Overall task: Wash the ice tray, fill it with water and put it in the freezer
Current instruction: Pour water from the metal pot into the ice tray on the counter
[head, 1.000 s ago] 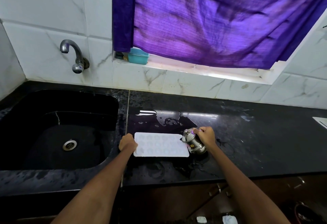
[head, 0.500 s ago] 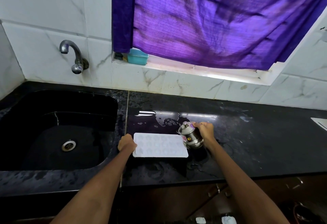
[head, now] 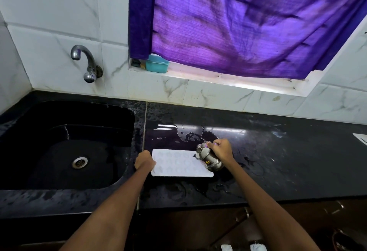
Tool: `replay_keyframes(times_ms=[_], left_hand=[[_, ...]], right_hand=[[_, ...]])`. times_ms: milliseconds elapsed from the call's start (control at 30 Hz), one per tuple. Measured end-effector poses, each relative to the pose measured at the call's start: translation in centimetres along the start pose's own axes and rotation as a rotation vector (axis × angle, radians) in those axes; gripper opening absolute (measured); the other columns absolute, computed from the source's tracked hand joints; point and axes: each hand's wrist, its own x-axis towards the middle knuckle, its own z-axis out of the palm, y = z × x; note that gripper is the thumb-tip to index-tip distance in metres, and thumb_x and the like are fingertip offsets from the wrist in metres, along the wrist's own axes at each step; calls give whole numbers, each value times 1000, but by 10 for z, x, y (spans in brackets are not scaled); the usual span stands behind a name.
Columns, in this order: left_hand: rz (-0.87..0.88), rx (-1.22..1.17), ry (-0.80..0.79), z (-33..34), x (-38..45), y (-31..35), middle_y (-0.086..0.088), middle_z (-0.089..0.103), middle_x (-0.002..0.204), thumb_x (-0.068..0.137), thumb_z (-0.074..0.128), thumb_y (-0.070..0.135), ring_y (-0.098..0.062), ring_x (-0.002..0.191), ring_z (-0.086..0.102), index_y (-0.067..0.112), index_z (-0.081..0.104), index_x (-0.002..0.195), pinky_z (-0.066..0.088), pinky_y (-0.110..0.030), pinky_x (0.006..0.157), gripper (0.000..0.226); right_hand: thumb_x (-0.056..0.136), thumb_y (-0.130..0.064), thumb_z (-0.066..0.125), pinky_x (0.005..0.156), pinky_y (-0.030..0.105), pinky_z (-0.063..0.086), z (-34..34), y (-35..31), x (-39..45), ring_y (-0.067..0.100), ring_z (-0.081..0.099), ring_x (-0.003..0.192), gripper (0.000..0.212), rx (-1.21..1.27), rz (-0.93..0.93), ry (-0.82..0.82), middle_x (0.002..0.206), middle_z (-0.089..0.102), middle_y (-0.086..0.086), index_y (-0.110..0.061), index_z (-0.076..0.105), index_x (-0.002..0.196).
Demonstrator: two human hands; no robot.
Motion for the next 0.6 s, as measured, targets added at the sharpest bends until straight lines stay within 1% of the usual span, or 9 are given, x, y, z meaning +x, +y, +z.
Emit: replay_keyframes(times_ms=[100, 600], left_hand=[[-3, 1, 0, -1, 0, 0, -16, 56, 132, 85, 69, 20, -32, 121, 55, 3, 55, 124, 48, -37, 96, 45], [-2, 3, -1, 1, 2, -2, -15, 58, 129, 84, 70, 21, -31, 119, 58, 4, 58, 121, 49, -37, 94, 43]], right_hand=[[77, -10, 69, 47, 27, 17, 2, -2, -2, 12, 20, 44, 59, -42, -24, -8, 43, 21, -1, -18, 23, 41], [78, -13, 69, 47, 25, 17, 0, -4, 0, 11, 23, 43, 57, -102, -25, -21, 41, 25, -2, -19, 27, 41]])
